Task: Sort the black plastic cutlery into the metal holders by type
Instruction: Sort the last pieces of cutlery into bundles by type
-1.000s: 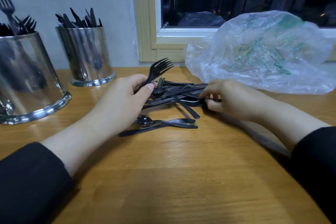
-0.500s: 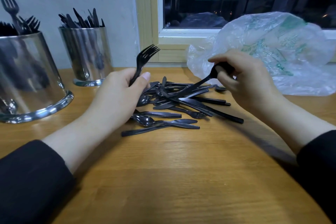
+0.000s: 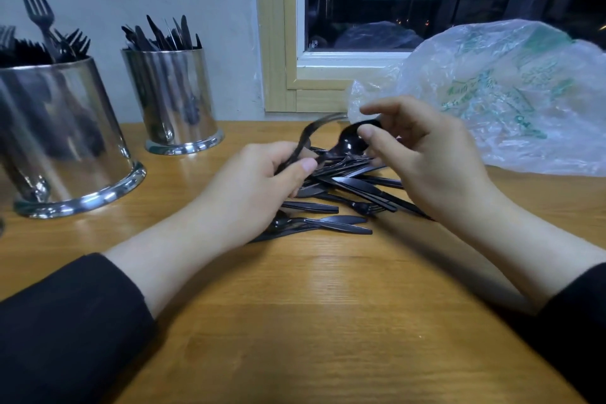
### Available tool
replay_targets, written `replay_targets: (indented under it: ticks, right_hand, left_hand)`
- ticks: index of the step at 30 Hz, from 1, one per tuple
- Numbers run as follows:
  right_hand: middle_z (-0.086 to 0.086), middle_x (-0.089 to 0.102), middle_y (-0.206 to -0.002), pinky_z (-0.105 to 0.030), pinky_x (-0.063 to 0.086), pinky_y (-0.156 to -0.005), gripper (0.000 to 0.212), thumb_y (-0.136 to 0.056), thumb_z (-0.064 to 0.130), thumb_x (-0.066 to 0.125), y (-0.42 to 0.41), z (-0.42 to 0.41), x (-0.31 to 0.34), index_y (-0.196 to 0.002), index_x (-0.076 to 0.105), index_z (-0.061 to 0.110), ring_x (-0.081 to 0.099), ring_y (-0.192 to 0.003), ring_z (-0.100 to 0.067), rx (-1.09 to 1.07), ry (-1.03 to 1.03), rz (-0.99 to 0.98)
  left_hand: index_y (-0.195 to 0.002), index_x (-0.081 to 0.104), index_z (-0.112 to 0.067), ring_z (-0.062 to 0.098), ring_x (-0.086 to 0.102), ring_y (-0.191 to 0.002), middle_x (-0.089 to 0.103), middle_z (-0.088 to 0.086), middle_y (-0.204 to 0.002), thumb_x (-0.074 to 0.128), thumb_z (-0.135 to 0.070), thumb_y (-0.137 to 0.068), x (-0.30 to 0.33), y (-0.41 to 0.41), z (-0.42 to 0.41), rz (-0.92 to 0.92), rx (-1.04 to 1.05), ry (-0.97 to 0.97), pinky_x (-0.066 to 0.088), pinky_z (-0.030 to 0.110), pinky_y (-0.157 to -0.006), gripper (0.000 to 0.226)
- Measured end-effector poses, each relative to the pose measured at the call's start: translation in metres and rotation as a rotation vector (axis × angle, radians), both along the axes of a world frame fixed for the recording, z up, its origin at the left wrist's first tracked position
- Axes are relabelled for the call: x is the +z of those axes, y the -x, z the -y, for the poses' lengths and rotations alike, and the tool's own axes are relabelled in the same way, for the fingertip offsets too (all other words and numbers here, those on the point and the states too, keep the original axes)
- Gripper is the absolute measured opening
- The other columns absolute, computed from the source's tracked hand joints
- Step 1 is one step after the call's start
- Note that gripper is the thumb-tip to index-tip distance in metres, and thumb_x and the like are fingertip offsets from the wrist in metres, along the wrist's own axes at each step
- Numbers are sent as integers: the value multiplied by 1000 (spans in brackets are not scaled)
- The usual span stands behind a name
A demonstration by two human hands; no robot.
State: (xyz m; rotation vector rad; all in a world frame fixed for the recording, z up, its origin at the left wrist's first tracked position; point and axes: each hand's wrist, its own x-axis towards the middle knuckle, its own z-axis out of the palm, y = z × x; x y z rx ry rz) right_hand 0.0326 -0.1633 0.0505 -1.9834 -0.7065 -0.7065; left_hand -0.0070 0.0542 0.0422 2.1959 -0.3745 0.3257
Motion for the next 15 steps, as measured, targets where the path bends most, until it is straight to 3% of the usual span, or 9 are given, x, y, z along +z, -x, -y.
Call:
replay_targets:
  ticks: [1, 4, 8, 11, 15]
  right_hand:
    - [7, 67, -80, -34, 55, -72, 3, -97, 34, 65, -2, 5, 3, -96, 67, 32, 65, -74, -11, -51, 65, -47]
    - [3, 65, -70, -32, 46, -63, 27, -96, 47, 59, -10, 24, 9, -83, 66, 25, 60, -67, -16, -177, 398, -238]
    - [9, 65, -72, -30, 47, -62, 21, -97, 44, 58, -12, 37, 10, -85, 67, 29, 61, -69, -11, -208, 736, -426]
    - [10, 69, -78, -32, 52, -70, 14, -98, 36, 59, -11, 34, 8, -89, 68, 32, 64, -74, -13, -183, 766, -472]
    - [12, 68, -74, -29, 52, -64, 12, -95, 36, 63, -11, 30, 8, -89, 70, 29, 65, -68, -10, -177, 728, -490]
  left_hand:
    - [-84, 68, -27, -1, 42, -47, 52, -15, -58, 54, -31, -104, 0, -2, -2, 3, 25, 46, 32, 13, -48, 24]
    - [-89, 72, -26, 3, 40, -49, 51, -11, -61, 54, -30, -105, -2, -8, -7, 4, 106, 194, 33, 23, -53, 24]
    - [-97, 74, -21, 5, 39, -48, 49, -10, -59, 53, -28, -106, -2, -12, -12, -20, 152, 268, 31, 25, -52, 24]
    - [-94, 73, -22, 7, 38, -49, 50, -7, -62, 52, -30, -106, -3, -11, -11, -30, 148, 257, 31, 25, -51, 25]
    - [-90, 71, -23, 7, 38, -49, 51, -8, -62, 53, -32, -106, -3, -11, -9, -24, 143, 243, 31, 26, -51, 26]
